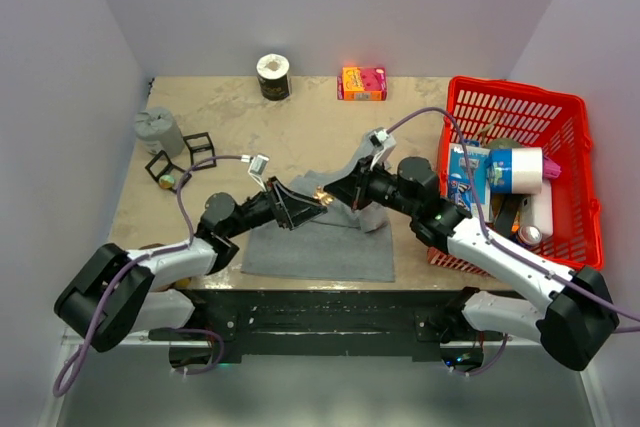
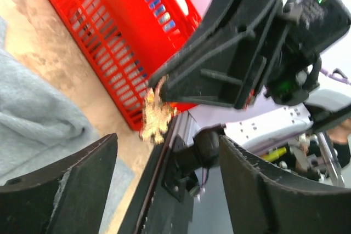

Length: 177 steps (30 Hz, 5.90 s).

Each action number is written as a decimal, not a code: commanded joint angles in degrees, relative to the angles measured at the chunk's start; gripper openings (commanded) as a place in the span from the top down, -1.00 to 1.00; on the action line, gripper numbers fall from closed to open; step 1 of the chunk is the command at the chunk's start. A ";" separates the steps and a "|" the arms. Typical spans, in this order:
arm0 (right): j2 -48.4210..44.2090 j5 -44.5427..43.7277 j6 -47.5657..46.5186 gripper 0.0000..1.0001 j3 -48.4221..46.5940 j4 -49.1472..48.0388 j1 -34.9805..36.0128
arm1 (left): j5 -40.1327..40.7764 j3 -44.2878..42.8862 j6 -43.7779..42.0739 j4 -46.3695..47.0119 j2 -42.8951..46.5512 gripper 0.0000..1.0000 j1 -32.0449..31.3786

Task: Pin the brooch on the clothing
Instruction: Pass from the left arm to the right, then pass from the right arm to the left, then pick up the crumpled clothing from the flattened clothing, then cross the brooch over the flattened clothing.

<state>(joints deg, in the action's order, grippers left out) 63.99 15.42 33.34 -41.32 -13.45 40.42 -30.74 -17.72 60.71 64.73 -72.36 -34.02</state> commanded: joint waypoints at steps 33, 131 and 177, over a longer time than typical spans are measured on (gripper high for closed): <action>5.89 24.48 -15.85 1.00 -15.11 19.26 -7.03 | -28.50 -14.10 -13.08 -19.66 -2.43 0.14 6.95; 12.04 -10.68 1.02 1.00 -6.49 15.21 -7.82 | -17.86 -4.70 2.58 22.12 -27.14 1.00 8.36; 15.03 0.66 4.98 1.00 -4.73 8.36 -7.90 | -13.73 -6.45 1.34 19.21 -26.96 1.00 7.30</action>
<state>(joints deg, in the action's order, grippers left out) 78.81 14.06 37.56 -46.35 -1.85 32.56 -44.73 -22.35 63.26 74.08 -99.53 -25.96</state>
